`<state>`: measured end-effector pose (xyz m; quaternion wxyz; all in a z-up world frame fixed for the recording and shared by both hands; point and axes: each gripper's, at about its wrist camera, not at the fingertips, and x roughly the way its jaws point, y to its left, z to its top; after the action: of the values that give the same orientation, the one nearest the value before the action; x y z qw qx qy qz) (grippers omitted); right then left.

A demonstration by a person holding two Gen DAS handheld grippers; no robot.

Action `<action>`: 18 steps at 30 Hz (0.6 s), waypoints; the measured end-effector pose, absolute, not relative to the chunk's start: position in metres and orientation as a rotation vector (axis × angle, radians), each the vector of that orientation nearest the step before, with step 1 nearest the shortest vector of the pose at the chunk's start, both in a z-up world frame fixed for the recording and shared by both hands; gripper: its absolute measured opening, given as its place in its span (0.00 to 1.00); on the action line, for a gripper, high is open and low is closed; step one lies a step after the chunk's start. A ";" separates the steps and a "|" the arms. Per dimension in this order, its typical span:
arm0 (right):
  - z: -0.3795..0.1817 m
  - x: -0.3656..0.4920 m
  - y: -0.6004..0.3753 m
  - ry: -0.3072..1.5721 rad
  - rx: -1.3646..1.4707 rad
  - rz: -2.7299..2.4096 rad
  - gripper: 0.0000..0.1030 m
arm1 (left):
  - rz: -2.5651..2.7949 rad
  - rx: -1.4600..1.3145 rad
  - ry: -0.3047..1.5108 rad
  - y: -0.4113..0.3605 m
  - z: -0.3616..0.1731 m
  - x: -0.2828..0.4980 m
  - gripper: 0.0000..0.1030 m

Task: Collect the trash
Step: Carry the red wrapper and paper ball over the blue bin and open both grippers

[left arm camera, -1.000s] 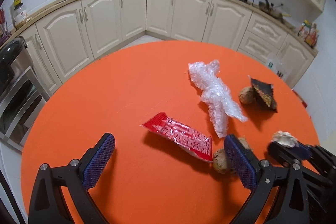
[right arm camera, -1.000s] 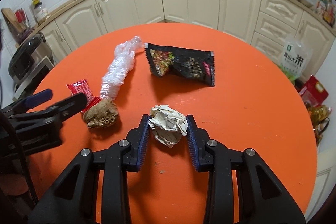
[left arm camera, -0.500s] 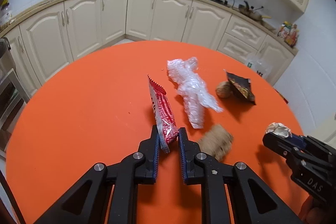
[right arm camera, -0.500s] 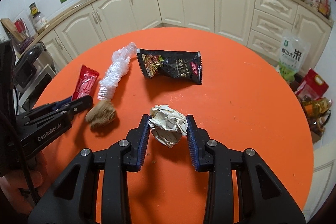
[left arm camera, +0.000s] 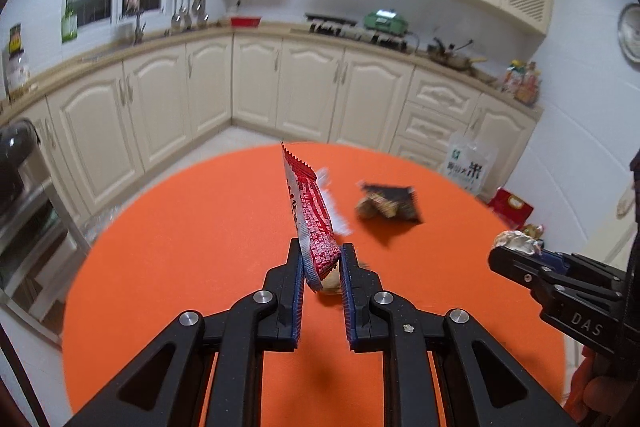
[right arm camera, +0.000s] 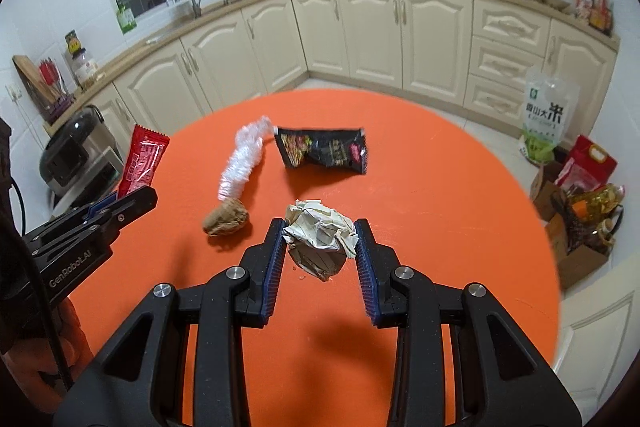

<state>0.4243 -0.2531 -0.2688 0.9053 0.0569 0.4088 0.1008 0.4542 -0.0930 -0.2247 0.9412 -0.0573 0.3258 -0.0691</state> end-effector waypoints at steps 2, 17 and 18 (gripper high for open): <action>-0.254 0.411 -0.259 0.814 0.130 0.206 0.31 | -0.154 -0.102 0.628 -0.103 -0.217 0.432 0.12; -0.156 0.285 -0.322 0.571 0.159 0.116 0.31 | -0.336 -0.027 0.445 -0.167 -0.192 0.227 0.12; -0.150 0.275 -0.329 0.555 0.163 0.101 0.31 | -0.349 -0.020 0.436 -0.170 -0.191 0.215 0.12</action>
<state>0.2746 -0.3291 -0.1501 0.9572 0.0806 0.2736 0.0499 0.2148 -0.1704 -0.1912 0.9612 -0.0100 0.2152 -0.1721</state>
